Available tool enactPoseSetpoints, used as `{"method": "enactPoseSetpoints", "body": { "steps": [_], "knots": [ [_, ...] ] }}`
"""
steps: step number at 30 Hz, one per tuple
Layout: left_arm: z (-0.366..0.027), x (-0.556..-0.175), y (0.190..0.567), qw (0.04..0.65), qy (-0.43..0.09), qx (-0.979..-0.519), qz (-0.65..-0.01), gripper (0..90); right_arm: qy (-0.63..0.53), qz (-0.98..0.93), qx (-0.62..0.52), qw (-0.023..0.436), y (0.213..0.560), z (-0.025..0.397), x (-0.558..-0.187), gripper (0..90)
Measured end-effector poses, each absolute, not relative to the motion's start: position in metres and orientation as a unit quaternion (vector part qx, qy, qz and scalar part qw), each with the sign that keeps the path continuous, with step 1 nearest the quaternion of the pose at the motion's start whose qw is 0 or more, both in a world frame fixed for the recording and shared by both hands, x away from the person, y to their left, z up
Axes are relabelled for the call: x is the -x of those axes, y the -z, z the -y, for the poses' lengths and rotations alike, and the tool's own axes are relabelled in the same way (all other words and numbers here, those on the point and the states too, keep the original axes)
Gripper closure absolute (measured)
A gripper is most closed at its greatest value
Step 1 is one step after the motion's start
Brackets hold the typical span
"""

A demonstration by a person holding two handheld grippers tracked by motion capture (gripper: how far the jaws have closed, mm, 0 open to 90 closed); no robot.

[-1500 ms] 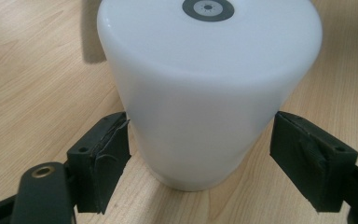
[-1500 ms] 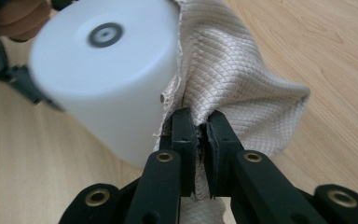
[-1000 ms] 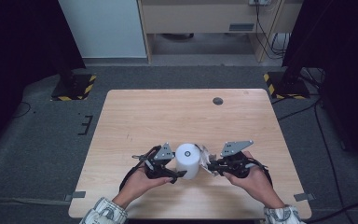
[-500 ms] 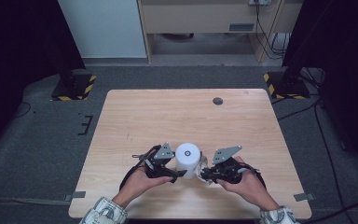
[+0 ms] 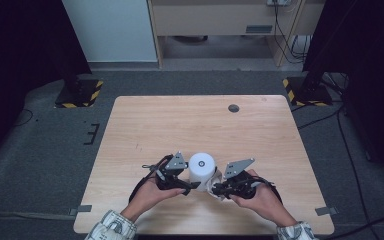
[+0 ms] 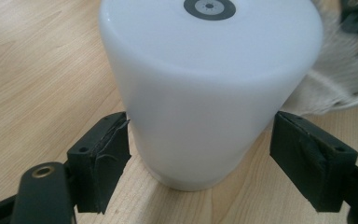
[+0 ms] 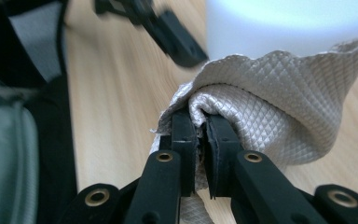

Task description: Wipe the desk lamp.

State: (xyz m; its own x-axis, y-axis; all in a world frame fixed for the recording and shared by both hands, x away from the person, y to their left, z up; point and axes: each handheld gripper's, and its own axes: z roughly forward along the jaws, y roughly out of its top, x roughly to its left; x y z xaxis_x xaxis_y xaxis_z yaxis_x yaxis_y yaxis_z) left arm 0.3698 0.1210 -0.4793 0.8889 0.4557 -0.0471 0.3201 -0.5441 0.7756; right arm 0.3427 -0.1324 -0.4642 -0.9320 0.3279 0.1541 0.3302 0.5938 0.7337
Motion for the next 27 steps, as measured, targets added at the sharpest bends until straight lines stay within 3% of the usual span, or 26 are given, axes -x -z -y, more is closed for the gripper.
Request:
{"method": "enactPoseSetpoints", "body": {
  "steps": [10, 19, 27],
  "knots": [
    [-0.120, -0.371, 0.479, 0.426, -0.082, -0.872, -0.228, 20.1, 0.397, 0.898, 0.188, 0.005, 0.477, 0.130, -0.348, 84.0],
    [-0.122, -0.371, 0.480, 0.426, -0.081, -0.872, -0.227, 21.6, 0.463, 0.862, 0.206, 0.001, 0.455, 0.159, -0.352, 83.9],
    [-0.131, -0.374, 0.457, 0.463, -0.068, -0.851, -0.238, 15.2, 0.449, 0.867, 0.216, -0.002, 0.462, 0.161, -0.357, 83.8]
  ]
}}
